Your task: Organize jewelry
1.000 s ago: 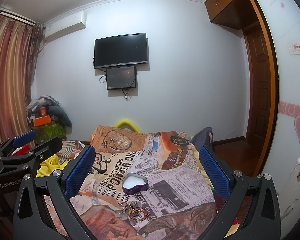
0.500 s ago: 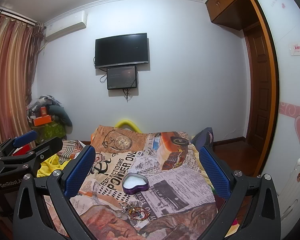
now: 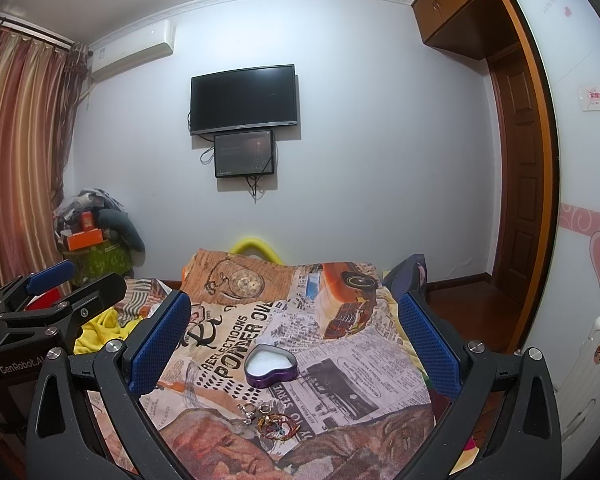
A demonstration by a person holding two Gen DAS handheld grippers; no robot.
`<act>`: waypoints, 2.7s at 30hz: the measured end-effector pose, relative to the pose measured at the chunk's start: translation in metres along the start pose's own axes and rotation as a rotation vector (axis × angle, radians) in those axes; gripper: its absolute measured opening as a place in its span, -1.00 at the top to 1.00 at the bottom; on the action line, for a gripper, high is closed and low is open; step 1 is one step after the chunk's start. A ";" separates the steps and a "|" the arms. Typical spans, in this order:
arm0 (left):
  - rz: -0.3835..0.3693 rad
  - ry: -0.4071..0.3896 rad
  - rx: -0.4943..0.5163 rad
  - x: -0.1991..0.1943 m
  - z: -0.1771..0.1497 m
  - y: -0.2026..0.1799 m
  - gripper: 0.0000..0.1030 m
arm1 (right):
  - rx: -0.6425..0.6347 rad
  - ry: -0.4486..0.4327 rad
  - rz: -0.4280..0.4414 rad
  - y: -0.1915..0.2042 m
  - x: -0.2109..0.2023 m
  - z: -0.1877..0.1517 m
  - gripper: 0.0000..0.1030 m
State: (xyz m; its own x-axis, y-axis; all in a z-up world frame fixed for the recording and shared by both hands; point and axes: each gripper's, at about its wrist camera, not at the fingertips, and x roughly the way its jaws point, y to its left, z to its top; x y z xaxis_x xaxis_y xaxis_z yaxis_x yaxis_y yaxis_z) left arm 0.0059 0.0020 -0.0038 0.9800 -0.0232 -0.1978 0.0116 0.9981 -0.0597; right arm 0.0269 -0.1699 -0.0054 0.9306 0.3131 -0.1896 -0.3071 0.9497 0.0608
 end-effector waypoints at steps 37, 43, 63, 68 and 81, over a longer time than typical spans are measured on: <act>0.029 0.300 -0.048 0.123 -0.050 0.038 -1.00 | -0.001 0.273 -0.047 -0.028 0.082 -0.049 -0.99; 0.046 0.399 -0.034 0.157 -0.072 0.046 -1.00 | -0.007 0.380 -0.053 -0.040 0.103 -0.070 -0.99; -0.037 0.783 0.033 0.207 -0.163 0.037 -1.00 | -0.078 0.601 0.043 -0.032 0.137 -0.129 -0.98; -0.072 0.789 0.093 0.203 -0.164 0.021 -0.84 | -0.071 0.634 0.069 -0.033 0.142 -0.135 -0.74; -0.117 0.809 0.064 0.207 -0.165 0.014 -0.20 | -0.053 0.712 0.183 -0.023 0.148 -0.152 0.12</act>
State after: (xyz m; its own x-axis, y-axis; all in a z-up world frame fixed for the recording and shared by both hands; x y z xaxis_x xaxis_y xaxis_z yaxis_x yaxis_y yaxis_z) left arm 0.1763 0.0018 -0.2073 0.5256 -0.1359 -0.8398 0.1399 0.9875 -0.0723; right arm 0.1416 -0.1461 -0.1843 0.5141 0.3727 -0.7725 -0.4716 0.8751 0.1083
